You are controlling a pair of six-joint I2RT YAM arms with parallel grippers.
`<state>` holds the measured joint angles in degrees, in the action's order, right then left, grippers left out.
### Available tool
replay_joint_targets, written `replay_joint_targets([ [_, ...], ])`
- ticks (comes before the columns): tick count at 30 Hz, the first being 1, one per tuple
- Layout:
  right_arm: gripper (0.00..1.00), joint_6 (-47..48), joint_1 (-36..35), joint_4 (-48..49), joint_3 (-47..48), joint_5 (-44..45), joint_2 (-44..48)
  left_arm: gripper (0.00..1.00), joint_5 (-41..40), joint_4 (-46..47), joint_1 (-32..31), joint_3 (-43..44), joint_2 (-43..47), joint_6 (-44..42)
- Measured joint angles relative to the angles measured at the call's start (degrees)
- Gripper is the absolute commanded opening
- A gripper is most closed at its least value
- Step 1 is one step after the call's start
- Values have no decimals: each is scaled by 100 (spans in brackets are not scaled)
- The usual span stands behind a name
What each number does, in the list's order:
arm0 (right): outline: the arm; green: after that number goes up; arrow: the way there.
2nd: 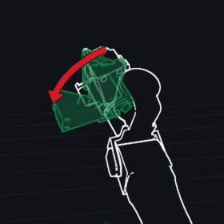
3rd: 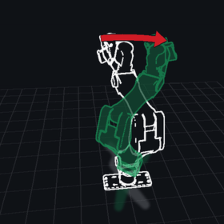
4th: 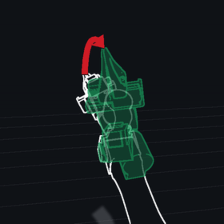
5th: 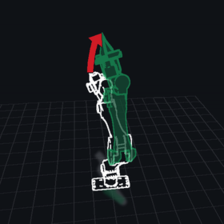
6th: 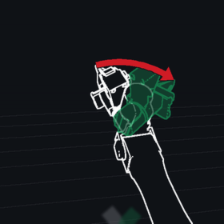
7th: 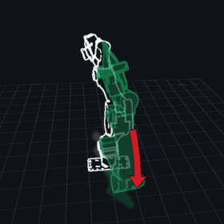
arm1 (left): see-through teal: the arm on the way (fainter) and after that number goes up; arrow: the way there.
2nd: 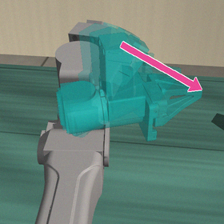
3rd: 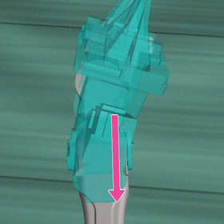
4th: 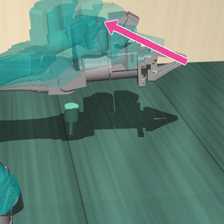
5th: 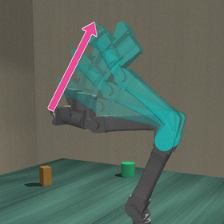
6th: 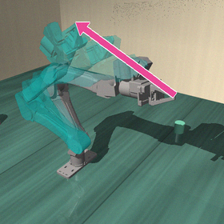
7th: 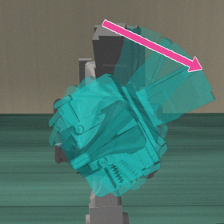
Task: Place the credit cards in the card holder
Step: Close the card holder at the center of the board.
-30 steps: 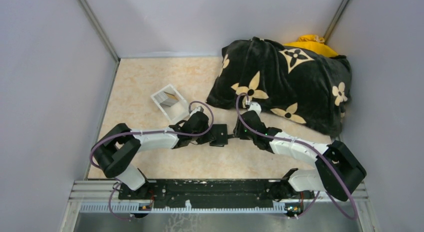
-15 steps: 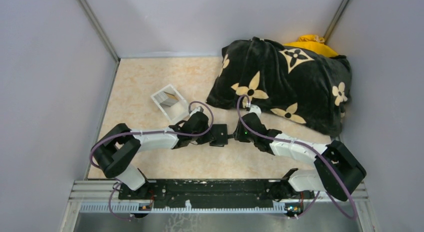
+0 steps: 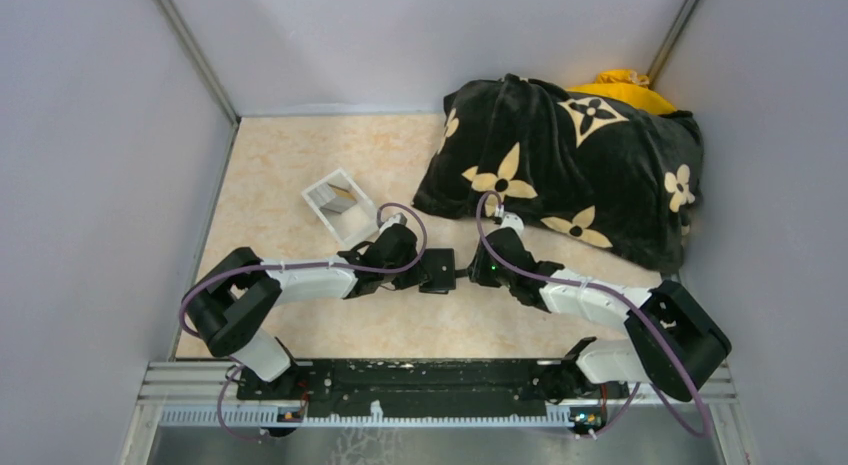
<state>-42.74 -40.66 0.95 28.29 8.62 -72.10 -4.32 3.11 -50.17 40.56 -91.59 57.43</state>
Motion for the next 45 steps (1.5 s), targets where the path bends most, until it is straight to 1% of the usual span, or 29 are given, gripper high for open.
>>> replay_joint_targets([
  [8,24,-39,46,74,-68,-96,-44,0,0,0,0,0,0,2],
  [12,18,-50,79,164,-94,-142,-44,0,0,0,0,0,0,2],
  [23,11,-98,190,391,-166,-376,-168,0,0,2,0,0,-13,2],
  [27,6,-94,190,428,-166,-409,-166,0,2,4,0,0,-28,2],
  [30,4,-81,192,448,-166,-426,-166,0,2,7,0,-2,-28,2],
  [32,1,-79,192,470,-166,-442,-166,0,2,13,0,-9,-28,2],
  [40,0,133,197,466,-116,-621,-166,0,2,50,0,-28,-37,2],
  [45,0,374,195,247,236,-785,-229,0,2,52,0,-26,-37,2],
])
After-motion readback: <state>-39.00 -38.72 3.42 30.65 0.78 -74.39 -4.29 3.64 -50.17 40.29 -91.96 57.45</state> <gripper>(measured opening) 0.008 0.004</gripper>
